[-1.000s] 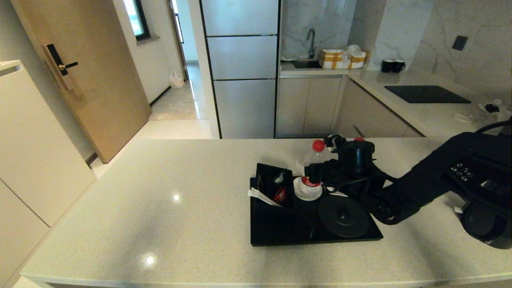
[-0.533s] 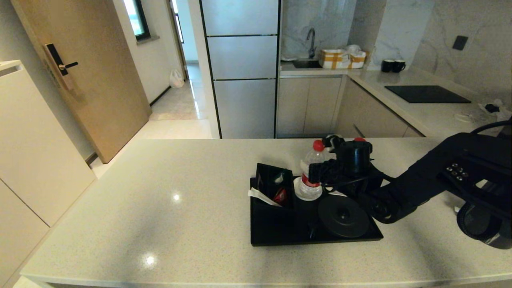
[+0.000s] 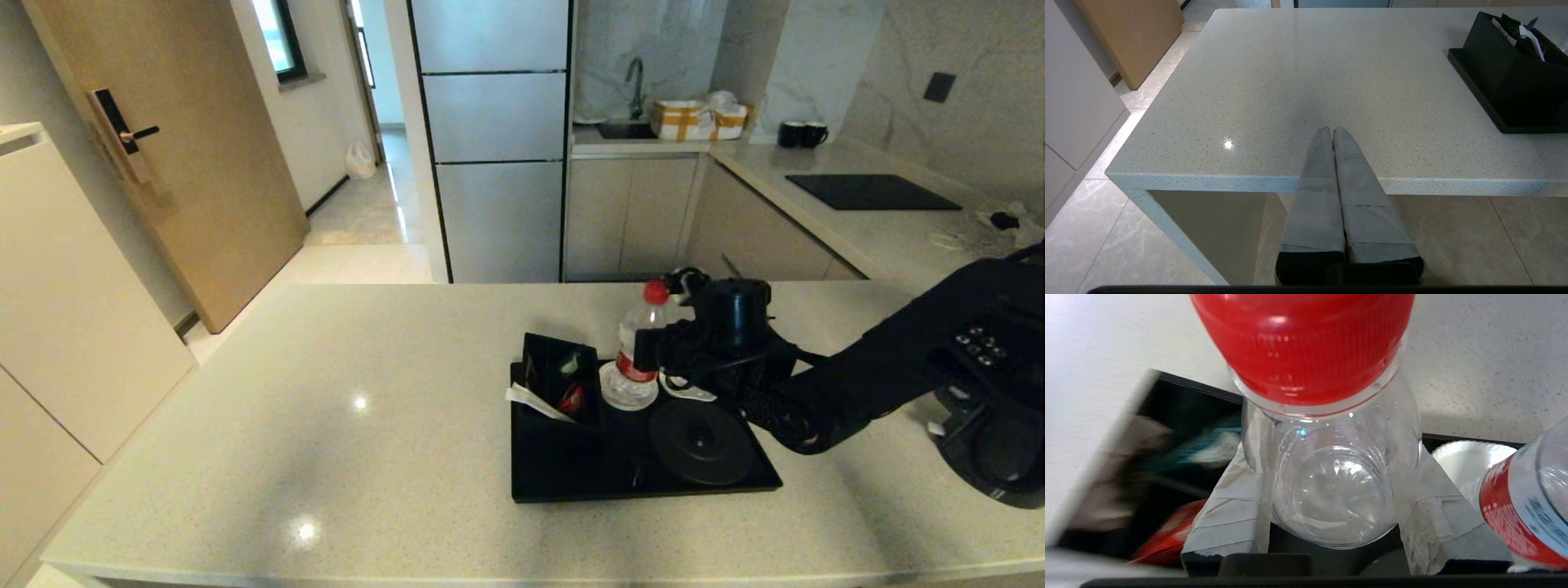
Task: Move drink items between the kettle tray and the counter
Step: Pick up the bottled water, then place it on the right
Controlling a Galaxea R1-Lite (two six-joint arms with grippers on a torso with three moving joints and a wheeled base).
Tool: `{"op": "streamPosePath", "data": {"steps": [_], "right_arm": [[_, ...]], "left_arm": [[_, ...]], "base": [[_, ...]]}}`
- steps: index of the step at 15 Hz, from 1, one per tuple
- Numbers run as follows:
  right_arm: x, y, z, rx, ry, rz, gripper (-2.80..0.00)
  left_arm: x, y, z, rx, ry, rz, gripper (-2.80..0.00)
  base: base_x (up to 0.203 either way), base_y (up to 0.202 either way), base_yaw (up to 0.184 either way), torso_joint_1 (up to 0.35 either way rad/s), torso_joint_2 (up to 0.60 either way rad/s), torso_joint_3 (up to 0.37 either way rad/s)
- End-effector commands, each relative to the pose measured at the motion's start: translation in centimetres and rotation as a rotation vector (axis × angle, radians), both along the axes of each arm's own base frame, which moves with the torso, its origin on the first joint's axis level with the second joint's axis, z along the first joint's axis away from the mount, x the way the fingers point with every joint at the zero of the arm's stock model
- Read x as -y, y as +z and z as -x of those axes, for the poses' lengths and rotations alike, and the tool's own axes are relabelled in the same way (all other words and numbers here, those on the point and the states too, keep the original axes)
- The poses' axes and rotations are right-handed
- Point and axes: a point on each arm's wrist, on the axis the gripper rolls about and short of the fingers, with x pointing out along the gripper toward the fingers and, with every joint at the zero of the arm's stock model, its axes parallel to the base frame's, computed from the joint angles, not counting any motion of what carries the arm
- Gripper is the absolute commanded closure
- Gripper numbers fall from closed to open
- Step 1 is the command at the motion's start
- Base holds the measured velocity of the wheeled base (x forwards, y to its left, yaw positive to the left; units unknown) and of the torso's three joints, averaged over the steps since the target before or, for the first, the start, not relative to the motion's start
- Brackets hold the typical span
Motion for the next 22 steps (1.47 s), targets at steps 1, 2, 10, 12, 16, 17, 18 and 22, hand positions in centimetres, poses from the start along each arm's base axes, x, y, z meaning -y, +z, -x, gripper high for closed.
{"op": "streamPosePath", "data": {"steps": [1, 2, 10, 12, 16, 17, 18, 22], "right_arm": [[0.0, 4.9, 2.7, 0.067, 0.027, -0.041, 0.0], [-0.1, 6.4, 4.0, 0.075, 0.043, -0.049, 0.0], [5.7, 15.0, 15.7, 0.074, -0.101, -0.032, 0.0], [9.7, 14.4, 16.9, 0.003, -0.285, 0.031, 0.0], [15.2, 12.7, 18.3, -0.141, -0.522, 0.089, 0.0], [16.1, 12.2, 18.2, -0.169, -0.556, 0.088, 0.0], [16.8, 11.4, 17.6, -0.206, -0.576, 0.087, 0.0], [18.2, 8.6, 13.5, -0.247, -0.605, 0.065, 0.0]], "left_arm": [[0.0, 0.0, 0.0, 0.0, 0.001, 0.0, 0.0], [0.0, 0.0, 0.0, 0.0, 0.001, 0.0, 0.0], [0.0, 0.0, 0.0, -0.001, 0.001, 0.0, 0.0], [0.0, 0.0, 0.0, 0.0, 0.001, 0.0, 0.0], [0.0, 0.0, 0.0, 0.0, 0.001, 0.0, 0.0], [0.0, 0.0, 0.0, 0.001, 0.001, 0.0, 0.0], [0.0, 0.0, 0.0, 0.002, 0.001, 0.0, 0.0], [0.0, 0.0, 0.0, 0.001, 0.001, 0.0, 0.0]], "base": [[0.0, 0.0, 0.0, 0.0, 0.0, 0.0], [0.0, 0.0, 0.0, 0.0, 0.0, 0.0], [0.0, 0.0, 0.0, 0.0, 0.0, 0.0], [0.0, 0.0, 0.0, 0.0, 0.0, 0.0], [0.0, 0.0, 0.0, 0.0, 0.0, 0.0], [0.0, 0.0, 0.0, 0.0, 0.0, 0.0], [0.0, 0.0, 0.0, 0.0, 0.0, 0.0], [0.0, 0.0, 0.0, 0.0, 0.0, 0.0]]}}
